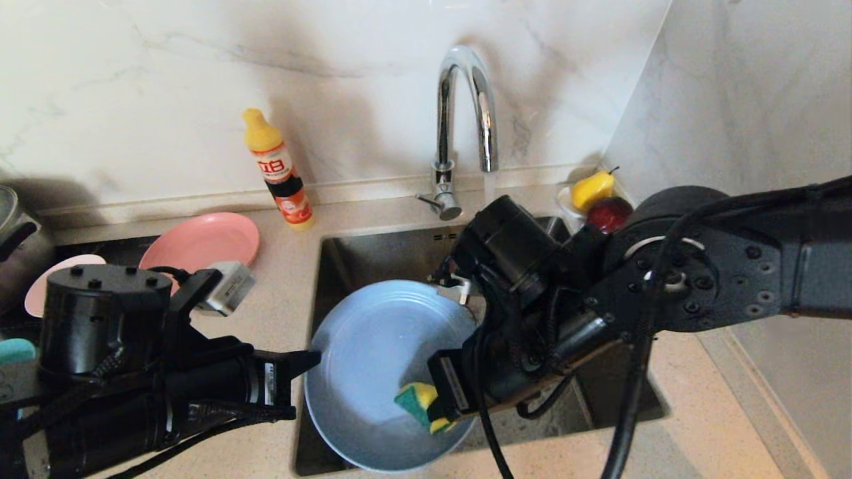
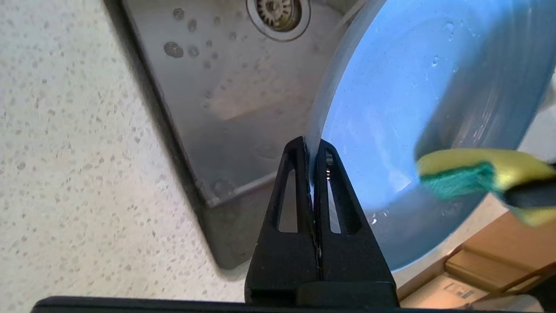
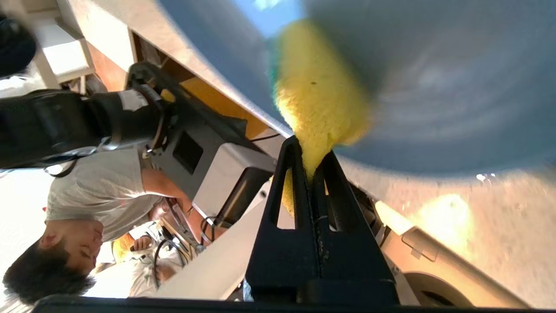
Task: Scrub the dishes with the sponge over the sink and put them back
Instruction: Wipe the plate, then rinse the plate
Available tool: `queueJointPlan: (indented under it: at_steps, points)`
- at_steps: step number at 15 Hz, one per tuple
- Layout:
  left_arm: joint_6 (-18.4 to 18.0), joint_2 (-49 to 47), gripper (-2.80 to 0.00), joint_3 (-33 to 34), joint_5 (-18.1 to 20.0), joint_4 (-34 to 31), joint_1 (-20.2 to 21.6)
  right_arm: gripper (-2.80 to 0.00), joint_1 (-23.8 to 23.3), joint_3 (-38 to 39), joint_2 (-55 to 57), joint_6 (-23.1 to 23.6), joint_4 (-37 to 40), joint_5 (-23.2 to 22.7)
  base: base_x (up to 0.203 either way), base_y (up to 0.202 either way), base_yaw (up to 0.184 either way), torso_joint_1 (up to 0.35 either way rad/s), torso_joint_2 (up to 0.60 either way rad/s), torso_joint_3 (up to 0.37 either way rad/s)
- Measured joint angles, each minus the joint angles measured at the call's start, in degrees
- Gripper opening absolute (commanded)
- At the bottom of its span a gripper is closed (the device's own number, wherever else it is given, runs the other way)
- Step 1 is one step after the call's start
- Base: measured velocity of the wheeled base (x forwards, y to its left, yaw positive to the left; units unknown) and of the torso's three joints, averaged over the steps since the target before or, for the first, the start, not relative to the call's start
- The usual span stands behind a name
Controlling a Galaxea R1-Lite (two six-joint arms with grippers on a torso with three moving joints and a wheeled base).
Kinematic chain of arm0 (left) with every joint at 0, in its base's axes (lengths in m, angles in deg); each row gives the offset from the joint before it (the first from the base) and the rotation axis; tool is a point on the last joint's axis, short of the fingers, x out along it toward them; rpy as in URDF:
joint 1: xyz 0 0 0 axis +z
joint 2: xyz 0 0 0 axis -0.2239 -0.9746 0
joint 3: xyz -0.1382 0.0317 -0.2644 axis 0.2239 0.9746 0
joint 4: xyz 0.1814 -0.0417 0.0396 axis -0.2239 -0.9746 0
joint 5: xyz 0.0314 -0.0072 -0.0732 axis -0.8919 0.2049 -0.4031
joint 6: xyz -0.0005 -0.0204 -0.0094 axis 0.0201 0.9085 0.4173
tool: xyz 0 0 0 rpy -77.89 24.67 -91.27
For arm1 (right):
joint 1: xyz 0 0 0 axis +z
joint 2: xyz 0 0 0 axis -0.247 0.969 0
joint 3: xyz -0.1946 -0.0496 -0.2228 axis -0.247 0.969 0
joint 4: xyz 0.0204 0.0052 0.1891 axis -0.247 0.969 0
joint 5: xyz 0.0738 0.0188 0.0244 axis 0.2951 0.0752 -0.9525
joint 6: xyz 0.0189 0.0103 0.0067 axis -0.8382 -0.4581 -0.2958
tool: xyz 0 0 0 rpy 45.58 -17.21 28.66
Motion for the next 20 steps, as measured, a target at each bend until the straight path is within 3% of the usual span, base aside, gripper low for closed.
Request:
queueJointPlan:
  at_steps: [2,6,10,14,17,20]
  points:
    - [0.7,-1.4,-2.80,-1.3,-0.1,-0.3,0.1,-2.80,0.1,0.1,-4.3,-0.2,0.1,0.2,0.000,0.000,0.000,0.000,0.00,0.000]
    - [5.7,-7.7,-2.80,-9.1,-0.5,-4.9,0.5,-2.80,-2.4,1.2,-17.8,-0.3,0.3,0.3,0.000,0.000,0.000,0.000,0.00,0.000]
    - [11.3,-16.8,-2.80,-20.5,-1.7,-11.9,0.6,-2.80,-14.4,7.1,-32.8,-0.2,0.4,-0.6,0.000,0.000,0.000,0.000,0.00,0.000]
    - [15.1,-26.3,-2.80,-32.3,-2.6,-15.9,0.2,-2.80,-24.5,19.9,-44.3,-0.1,0.0,-4.6,0.000,0.000,0.000,0.000,0.00,0.000]
    - [15.9,-32.4,-2.80,-38.8,-2.6,-17.5,-0.9,-2.80,-29.1,28.6,-50.2,-0.1,-2.5,-5.5,0.000,0.000,0.000,0.000,0.00,0.000]
    - [15.9,-36.6,-2.80,-43.3,-2.7,-17.8,-2.7,-2.80,-30.4,33.2,-53.2,-0.1,-6.4,-5.5,0.000,0.000,0.000,0.000,0.00,0.000]
